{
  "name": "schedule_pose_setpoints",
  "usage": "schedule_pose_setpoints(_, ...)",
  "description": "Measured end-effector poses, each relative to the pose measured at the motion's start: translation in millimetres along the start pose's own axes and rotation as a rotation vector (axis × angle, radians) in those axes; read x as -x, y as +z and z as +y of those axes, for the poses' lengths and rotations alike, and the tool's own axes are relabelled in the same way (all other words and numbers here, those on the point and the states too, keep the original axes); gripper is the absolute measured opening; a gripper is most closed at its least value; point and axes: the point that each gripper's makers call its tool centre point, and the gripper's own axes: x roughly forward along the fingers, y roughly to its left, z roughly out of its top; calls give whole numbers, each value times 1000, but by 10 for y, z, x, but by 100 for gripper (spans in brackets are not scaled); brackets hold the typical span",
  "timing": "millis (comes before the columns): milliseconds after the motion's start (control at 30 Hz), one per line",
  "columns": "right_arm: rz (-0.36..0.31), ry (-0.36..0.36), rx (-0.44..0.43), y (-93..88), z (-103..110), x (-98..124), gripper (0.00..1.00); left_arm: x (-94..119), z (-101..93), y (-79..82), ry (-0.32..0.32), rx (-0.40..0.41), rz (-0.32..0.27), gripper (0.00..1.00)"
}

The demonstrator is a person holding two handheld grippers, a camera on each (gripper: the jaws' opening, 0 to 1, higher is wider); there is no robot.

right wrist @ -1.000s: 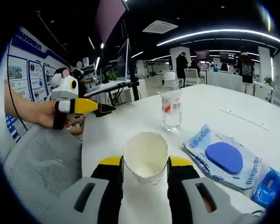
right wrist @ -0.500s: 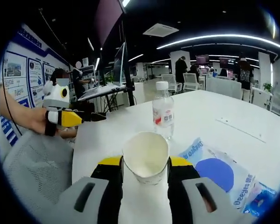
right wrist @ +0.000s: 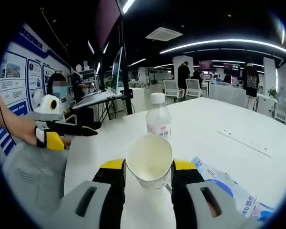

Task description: Arrange the tabletop items into an orderly group along one side of the table until the central work area is clear of visible clutter.

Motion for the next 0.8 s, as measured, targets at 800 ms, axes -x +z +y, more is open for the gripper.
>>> schedule_pose_setpoints(800,-50,-89,-83,170,-399,-277,33,-10,5,-13,-3,14,2,86)
